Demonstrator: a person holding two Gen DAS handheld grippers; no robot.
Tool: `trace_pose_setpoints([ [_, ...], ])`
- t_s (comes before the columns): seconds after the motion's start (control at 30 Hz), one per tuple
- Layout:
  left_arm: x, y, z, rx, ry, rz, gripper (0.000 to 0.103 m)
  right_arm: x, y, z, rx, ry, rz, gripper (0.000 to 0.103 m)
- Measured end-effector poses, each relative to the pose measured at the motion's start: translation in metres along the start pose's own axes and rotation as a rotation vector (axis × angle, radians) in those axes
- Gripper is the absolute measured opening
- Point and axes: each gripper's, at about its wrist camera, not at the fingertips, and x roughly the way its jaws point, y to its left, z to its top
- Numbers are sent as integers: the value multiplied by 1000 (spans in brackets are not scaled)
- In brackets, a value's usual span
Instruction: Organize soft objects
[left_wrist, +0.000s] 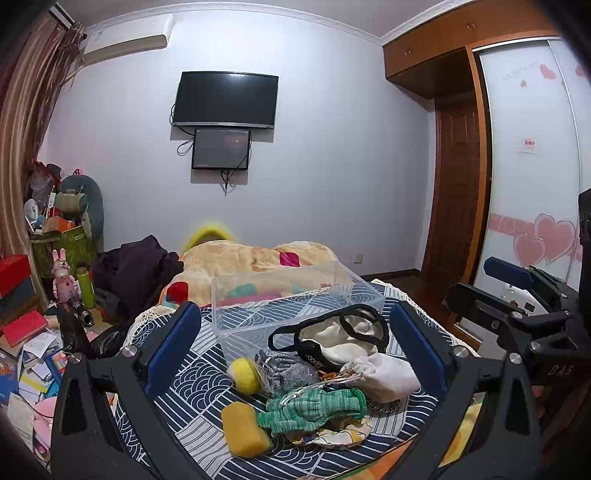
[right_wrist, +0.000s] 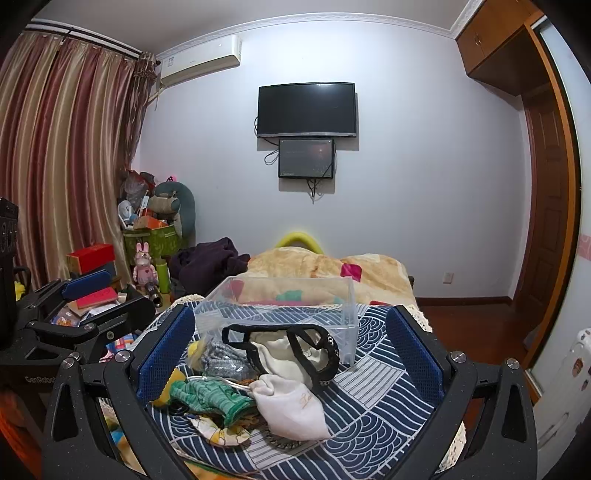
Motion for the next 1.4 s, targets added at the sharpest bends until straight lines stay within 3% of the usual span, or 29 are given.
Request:
trace_pose_setpoints([
  [0.9,2,2,-2,2,5,0,103,1,-1,1,2,3,-2,103],
  [1.0,8,6,-8,4,32,-7,103,6,-3,-2,9,19,0,103],
  [1.17,33,18,-34,24,156,20,103,23,-7,-15,23,88,8,103],
  [1.4,61,43,-69,-25,292,66,103,53,-13,-44,24,236,3,103],
])
